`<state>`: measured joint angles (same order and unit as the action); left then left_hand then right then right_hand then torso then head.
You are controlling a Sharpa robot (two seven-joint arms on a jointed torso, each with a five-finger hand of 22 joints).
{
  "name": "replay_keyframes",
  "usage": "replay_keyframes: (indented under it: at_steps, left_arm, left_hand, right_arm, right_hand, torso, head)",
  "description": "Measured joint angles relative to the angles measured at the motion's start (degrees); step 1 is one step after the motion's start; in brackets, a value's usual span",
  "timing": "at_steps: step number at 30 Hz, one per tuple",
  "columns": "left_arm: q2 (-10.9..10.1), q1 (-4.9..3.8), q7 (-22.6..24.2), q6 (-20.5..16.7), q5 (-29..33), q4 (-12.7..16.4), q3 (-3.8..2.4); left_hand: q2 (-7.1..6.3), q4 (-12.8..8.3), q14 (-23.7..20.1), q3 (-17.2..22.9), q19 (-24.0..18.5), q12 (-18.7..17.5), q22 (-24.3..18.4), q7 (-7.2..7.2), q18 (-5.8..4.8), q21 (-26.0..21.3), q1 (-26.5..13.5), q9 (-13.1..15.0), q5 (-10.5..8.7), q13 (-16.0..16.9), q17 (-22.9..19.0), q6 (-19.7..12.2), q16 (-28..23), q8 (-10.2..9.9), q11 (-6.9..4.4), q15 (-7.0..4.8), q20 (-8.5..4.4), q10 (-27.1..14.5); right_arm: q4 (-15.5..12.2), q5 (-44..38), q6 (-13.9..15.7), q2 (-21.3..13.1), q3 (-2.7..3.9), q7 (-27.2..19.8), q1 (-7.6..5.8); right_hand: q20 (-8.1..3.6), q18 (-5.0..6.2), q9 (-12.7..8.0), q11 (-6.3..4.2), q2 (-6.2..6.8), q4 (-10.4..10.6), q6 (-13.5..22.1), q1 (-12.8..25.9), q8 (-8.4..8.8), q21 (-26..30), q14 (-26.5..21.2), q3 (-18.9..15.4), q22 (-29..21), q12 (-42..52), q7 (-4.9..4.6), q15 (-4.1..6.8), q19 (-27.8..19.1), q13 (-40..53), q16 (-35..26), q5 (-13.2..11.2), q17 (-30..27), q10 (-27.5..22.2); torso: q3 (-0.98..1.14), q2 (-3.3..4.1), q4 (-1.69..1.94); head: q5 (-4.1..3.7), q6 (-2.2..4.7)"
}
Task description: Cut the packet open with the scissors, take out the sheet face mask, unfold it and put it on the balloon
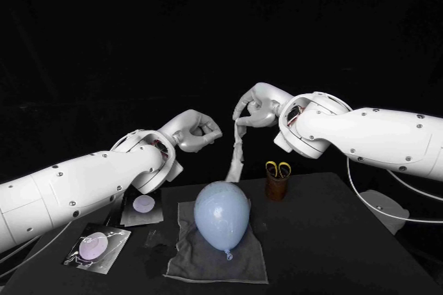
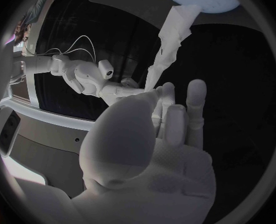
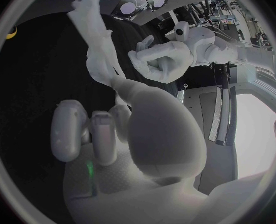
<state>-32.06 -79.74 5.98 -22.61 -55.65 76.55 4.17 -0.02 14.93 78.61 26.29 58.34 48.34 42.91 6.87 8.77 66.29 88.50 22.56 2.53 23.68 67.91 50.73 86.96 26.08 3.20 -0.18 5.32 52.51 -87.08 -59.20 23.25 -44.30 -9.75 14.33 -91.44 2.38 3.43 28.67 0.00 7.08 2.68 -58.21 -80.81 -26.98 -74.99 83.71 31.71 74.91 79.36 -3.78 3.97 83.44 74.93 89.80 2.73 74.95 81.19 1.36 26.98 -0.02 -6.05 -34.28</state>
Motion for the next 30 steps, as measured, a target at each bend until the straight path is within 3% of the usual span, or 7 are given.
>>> replay_keyframes:
  at_steps: [12,17,21,23,25,30]
  left_arm:
    - [-0.19,-0.07,0.93,-1.57,0.59,-0.04,-0.01]
    - [-0.15,-0.12,0.92,-1.50,0.53,-0.05,-0.01]
    - [0.43,-0.12,0.98,-1.35,0.59,-0.30,0.07]
    - [0.65,-0.02,1.22,-1.23,0.68,-0.30,0.11]
    - [0.73,0.26,1.64,-1.11,0.80,-0.17,0.19]
    - [1.06,1.26,2.88,-1.05,0.99,-0.04,0.31]
  left_hand:
    - [-0.34,0.91,0.14,-0.13,0.65,1.76,1.51,-0.62,0.00,0.67,-0.29,0.01,0.00,0.85,0.97,1.26,-0.01,0.75,-0.44,-0.14,0.23,0.88]
    - [-1.44,0.87,0.24,0.08,0.85,1.76,1.63,-0.61,0.01,0.89,0.81,0.01,-0.01,0.95,0.98,1.25,-0.06,0.77,-0.52,-0.24,0.02,0.96]
    - [-5.66,-0.53,-2.01,0.01,-1.95,-0.14,-2.26,-0.01,0.00,-1.16,0.30,0.07,0.10,-0.14,-3.17,0.65,-0.98,2.69,-0.22,-0.09,0.04,-1.05]
    - [-8.54,0.85,-3.34,-1.86,-3.60,-1.58,-4.31,0.14,0.20,-2.64,-1.41,1.85,0.35,-1.07,-5.36,0.77,-1.80,2.58,-0.23,0.25,0.36,-1.25]
    - [-9.91,1.42,-3.49,-3.08,-4.00,-2.28,-4.95,0.23,0.94,-3.16,-2.78,1.42,0.35,-1.62,-6.00,0.87,-1.99,1.62,-0.08,0.41,0.53,-1.08]
    - [-12.41,1.43,-4.25,-4.64,-4.22,-4.15,-5.86,0.10,0.98,-4.05,-3.15,0.22,0.35,-2.96,-7.17,1.14,-2.46,0.14,0.07,0.34,0.72,0.15]
  right_arm:
    - [0.39,-1.01,-0.11,-0.04,-0.02,0.05,0.21]
    - [0.06,-1.32,-0.03,-0.34,-0.02,0.04,0.23]
    - [-0.07,-1.53,0.11,-0.48,-0.02,0.01,0.24]
    - [-0.14,-1.61,0.21,-0.48,-0.02,0.00,0.24]
    - [-0.32,-1.66,0.39,-0.49,-0.01,-0.03,0.24]
    - [-0.88,-1.69,0.89,-0.46,0.00,-0.14,0.24]
  right_hand:
    - [-0.15,0.00,-0.02,0.00,0.00,0.00,0.00,0.00,0.06,0.00,0.00,0.00,0.04,0.00,0.00,0.00,0.15,-0.01,-0.05,0.00,-0.01,0.00]
    - [-0.15,0.00,-0.03,0.00,0.00,-0.23,0.00,0.00,0.06,0.00,0.00,0.23,0.03,-0.01,0.00,0.00,0.15,0.01,-0.09,0.00,-0.05,0.00]
    - [-0.15,0.00,0.01,0.00,0.00,-0.24,0.00,0.00,0.06,0.00,0.00,0.23,0.03,-0.01,0.00,0.00,0.14,0.02,-0.11,0.00,-0.05,0.00]
    - [-0.14,0.00,0.03,0.00,0.00,-0.24,0.00,0.00,0.07,0.00,0.00,0.24,0.03,-0.05,0.00,0.00,0.14,0.02,-0.02,0.00,-0.05,0.00]
    - [-0.14,0.00,0.03,0.00,0.00,-0.24,0.00,0.00,0.07,0.00,0.00,0.24,0.02,-0.06,0.01,0.00,0.14,0.02,0.00,0.00,-0.05,0.00]
    - [-0.13,0.00,0.02,0.00,0.00,-0.24,0.00,0.00,-0.07,-0.23,0.00,0.23,-0.01,-0.06,0.01,0.00,0.14,0.01,0.00,0.00,-0.04,0.00]
  torso:
    - [0.01,0.03,0.02]
    - [0.01,0.01,0.03]
    - [0.01,-0.03,0.01]
    - [0.01,-0.03,0.01]
    - [0.01,-0.02,0.01]
    - [0.01,0.01,0.04]
  head:
    - [-0.10,-0.08]
    - [-0.08,-0.09]
    - [-0.11,-0.10]
    - [-0.08,-0.10]
    - [-0.07,-0.10]
    - [-0.02,-0.10]
